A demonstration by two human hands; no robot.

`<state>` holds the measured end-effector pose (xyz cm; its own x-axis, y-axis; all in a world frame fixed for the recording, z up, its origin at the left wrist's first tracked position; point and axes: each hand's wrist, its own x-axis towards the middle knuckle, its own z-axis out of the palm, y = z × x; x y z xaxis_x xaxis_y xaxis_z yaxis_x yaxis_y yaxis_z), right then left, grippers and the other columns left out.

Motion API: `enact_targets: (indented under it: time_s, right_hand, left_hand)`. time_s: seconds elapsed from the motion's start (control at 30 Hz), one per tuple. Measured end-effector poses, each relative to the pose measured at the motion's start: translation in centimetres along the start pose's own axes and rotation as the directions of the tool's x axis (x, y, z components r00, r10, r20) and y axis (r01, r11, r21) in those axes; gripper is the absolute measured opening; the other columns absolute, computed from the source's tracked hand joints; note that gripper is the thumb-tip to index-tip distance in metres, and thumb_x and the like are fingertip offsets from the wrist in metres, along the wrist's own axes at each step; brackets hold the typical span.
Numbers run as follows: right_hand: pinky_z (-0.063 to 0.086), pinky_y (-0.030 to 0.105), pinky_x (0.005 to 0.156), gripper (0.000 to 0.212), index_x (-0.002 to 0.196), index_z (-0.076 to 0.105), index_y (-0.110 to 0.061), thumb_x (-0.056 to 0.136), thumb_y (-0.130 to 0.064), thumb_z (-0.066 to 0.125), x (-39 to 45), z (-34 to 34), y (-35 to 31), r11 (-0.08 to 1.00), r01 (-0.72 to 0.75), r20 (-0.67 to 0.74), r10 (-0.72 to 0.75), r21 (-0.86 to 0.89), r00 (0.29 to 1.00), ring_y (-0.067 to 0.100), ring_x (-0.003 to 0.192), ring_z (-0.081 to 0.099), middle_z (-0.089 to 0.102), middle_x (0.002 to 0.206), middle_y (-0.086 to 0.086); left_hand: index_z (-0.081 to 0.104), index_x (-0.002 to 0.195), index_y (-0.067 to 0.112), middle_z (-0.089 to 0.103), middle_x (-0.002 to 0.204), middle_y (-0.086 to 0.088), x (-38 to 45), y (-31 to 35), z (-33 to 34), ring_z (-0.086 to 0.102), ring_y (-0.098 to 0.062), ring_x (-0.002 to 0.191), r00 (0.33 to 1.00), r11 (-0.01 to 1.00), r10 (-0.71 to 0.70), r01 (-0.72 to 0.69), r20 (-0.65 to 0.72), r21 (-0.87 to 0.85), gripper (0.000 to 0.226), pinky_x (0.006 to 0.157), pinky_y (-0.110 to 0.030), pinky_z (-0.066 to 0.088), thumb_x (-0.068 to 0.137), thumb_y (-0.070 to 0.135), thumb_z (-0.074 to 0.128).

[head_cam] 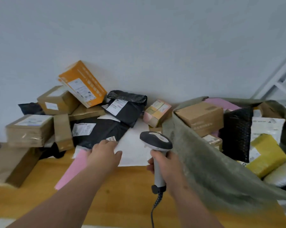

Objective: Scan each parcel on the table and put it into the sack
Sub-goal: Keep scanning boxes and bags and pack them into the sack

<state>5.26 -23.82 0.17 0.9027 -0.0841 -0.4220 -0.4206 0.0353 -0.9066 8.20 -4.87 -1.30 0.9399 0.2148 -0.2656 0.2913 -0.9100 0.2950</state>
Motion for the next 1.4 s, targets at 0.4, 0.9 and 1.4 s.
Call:
enact_targets:
  time_s: [0.4,0.9,1.4]
  right_hand:
    - [0.057,0.043,0.076,0.012,0.092,0.066,-0.007,0.089,-0.019,0.067,3.0,15.7,2.0,0.993,-0.097,-0.021,0.096,-0.069,0.995,0.024,0.069,0.07,0.069,0.071,0.006]
    - [0.057,0.033,0.07,0.011,0.092,0.066,-0.011,0.089,-0.021,0.067,9.4,19.4,1.4,0.968,-0.19,0.042,0.2,-0.161,0.979,0.034,0.089,0.072,0.073,0.09,0.017]
    - [0.061,0.039,0.072,0.012,0.097,0.067,-0.007,0.089,-0.016,0.067,12.7,19.1,1.8,0.964,-0.241,0.141,0.256,-0.115,0.956,0.025,0.072,0.069,0.068,0.073,0.008]
  left_hand:
    - [0.041,0.145,0.038,0.043,0.148,0.006,5.7,-15.2,-3.3,0.037,-0.02,0.137,0.998,0.998,-0.059,0.059,0.008,0.025,0.049,0.111,-0.044,0.027,0.097,0.043,0.048]
    - [0.021,0.15,0.051,-0.009,0.161,0.002,11.6,-16.6,-2.5,0.006,-0.035,0.147,0.97,0.973,-0.232,0.232,0.066,0.008,0.063,0.114,-0.055,0.025,0.095,0.045,0.053]
    - [0.042,0.142,0.047,-0.006,0.161,0.011,12.1,-14.2,-3.0,0.017,-0.031,0.145,0.953,0.991,-0.087,0.054,-0.289,-0.123,0.058,0.112,-0.052,0.034,0.094,0.019,0.06]
